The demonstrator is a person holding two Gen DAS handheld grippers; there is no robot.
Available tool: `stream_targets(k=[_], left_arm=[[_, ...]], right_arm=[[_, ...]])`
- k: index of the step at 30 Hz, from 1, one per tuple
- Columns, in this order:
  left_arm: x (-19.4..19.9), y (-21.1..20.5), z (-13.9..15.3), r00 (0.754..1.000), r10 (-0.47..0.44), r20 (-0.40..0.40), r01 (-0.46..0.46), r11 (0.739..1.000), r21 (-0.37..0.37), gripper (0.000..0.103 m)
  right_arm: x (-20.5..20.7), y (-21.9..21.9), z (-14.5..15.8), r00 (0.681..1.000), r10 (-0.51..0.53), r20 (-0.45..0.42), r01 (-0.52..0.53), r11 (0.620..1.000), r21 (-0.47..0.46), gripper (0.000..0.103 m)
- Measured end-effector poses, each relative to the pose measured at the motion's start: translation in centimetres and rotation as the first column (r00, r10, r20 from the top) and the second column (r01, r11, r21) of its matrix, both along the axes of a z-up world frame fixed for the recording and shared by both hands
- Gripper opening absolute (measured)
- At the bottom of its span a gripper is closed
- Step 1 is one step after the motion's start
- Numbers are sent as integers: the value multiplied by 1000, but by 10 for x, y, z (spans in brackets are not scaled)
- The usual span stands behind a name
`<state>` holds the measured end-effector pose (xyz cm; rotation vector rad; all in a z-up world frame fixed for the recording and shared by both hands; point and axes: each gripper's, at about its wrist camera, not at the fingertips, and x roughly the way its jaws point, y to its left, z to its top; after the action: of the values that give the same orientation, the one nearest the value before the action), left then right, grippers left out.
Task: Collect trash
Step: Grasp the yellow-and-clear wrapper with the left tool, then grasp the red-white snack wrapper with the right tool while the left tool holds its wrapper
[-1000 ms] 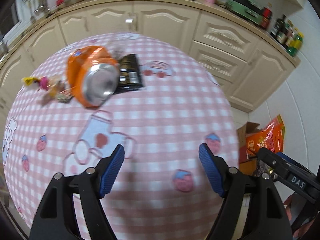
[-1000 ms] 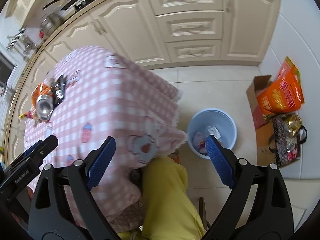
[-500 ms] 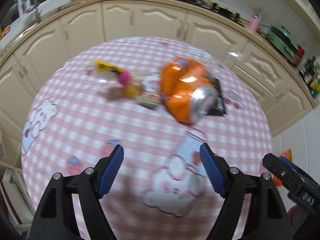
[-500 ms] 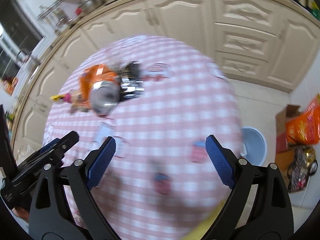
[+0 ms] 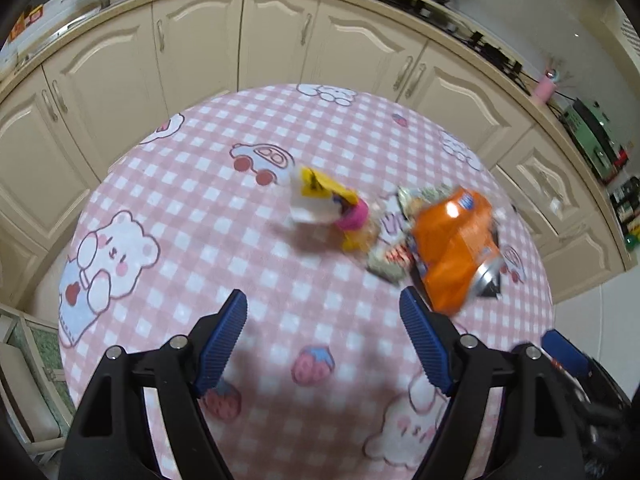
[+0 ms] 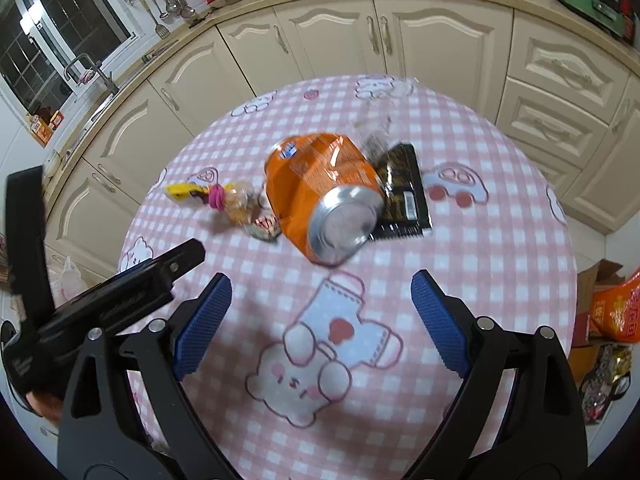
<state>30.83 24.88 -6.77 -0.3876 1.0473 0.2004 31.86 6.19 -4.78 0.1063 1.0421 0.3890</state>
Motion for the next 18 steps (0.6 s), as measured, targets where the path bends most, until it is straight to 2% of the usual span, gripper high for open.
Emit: stream_targets(k=[9,12,14,15,16,18], left_arm=[[51,5,-19,999,-4,-54,3,1000,-14,77],[68,6,-27,1000,0,-26,-1,1000,-27,76],[77,8,-37,999,6,-49,-8,999,-33,51],[81,9,-43,997,-1,-78,0,1000,-14,30],[80,10,-40,998,11,-66,-10,1000,23,31],[74,16,-37,997,29,-69,-29,1000,9,30]], right_arm=[[31,5,-2,1000,-16,10,16,999,-42,90],[43,1,-6,1000,-24,-2,23,999,-37,90],[47,-1,-8,999,-32,-3,32,999,-41,90],[49,-2,-9,999,-34,-4,34,999,-41,90],[50,-2,-10,999,-33,-5,33,999,-42,90],[51,0,-11,1000,-30,-7,30,999,-45,90]])
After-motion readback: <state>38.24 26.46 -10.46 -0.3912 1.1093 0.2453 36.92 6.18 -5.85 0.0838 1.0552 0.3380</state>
